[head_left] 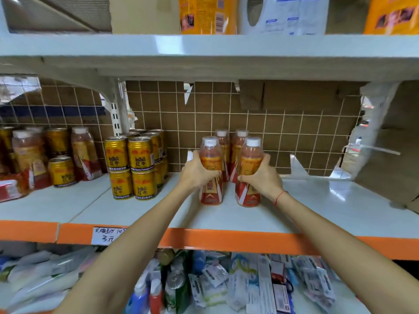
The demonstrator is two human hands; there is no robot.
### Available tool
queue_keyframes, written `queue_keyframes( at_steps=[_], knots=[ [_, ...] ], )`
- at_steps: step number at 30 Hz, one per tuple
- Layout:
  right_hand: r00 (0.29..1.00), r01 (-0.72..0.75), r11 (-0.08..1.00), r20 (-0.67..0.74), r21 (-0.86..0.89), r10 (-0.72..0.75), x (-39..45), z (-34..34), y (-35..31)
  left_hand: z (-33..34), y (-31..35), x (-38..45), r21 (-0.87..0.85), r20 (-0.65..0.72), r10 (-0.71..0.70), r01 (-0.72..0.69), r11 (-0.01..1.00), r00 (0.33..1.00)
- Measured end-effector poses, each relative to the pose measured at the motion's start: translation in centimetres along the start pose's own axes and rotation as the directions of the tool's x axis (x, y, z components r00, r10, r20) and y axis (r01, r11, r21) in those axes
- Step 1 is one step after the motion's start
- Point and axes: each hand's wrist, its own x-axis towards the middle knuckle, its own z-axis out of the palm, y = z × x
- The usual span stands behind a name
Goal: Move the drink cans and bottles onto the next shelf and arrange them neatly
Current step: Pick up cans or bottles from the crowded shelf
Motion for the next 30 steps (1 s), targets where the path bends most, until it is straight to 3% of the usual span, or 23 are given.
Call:
queue_keyframes(
  at_steps=[10,16,30],
  knots=[
    [0.991,0.011,0.986,0.129,0.167,-0.032,0.3,-0.1,1.5,1.1,-1.1,-0.1,-0.048,0.036,0.044,-0.042,0.998,0.998],
    [0.962,0.0,0.99,0.272,0.143,-0.039,-0.5,0.3,3.5,1.9,-3.1,-1.3,-0.09,0.293,0.026,0.0,0.996,0.956],
    [0.965,-0.009,0.999,0.263,0.037,-0.001,0.7,2.3,4.2,2.7,-4.0,0.0,-0.12,0.307,0.016,0.022,0.993,0.952]
  ],
)
